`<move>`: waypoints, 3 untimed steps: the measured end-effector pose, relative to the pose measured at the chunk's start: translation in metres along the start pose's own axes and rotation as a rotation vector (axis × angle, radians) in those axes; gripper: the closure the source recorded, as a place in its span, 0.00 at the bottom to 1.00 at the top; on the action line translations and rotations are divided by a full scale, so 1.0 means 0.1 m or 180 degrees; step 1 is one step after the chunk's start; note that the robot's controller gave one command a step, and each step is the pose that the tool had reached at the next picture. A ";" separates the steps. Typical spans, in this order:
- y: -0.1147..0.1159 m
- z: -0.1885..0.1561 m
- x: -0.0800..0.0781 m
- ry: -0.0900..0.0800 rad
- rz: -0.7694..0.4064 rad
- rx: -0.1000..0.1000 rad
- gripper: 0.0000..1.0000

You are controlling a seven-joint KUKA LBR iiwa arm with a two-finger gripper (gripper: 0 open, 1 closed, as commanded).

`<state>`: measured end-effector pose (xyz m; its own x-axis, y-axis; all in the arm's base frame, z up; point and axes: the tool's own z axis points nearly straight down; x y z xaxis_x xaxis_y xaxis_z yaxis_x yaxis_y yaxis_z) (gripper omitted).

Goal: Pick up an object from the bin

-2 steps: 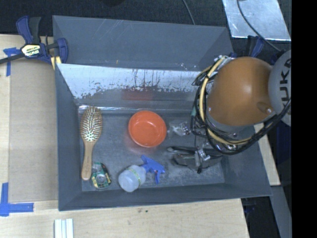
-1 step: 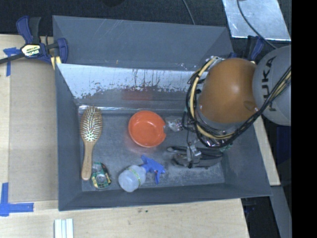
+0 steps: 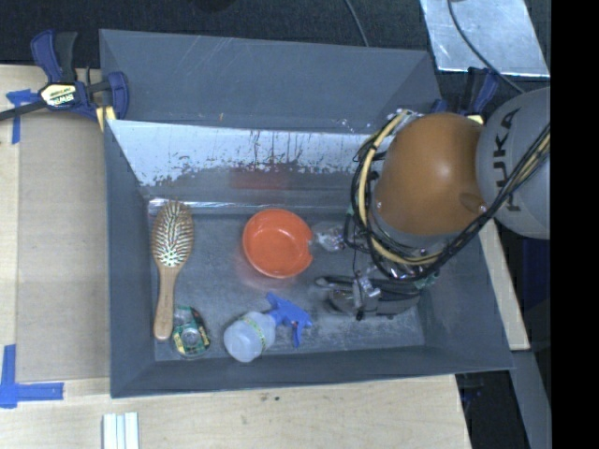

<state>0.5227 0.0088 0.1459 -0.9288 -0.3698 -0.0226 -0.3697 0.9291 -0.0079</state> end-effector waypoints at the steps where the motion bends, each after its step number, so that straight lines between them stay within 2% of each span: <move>1: 0.00 -0.10 -0.05 0.0003 -0.0129 -0.0001 0.00; 2: 0.09 0.79 0.08 -0.0007 -0.0927 -0.0001 0.00; 3: 0.06 0.83 0.03 -0.0030 -0.0448 0.0006 0.00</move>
Offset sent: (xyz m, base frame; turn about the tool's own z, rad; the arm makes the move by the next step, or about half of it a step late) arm -0.0102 0.0055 -0.0759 -0.2937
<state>0.5194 0.0128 0.0630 -0.8674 -0.4966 -0.0307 -0.4964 0.8680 -0.0136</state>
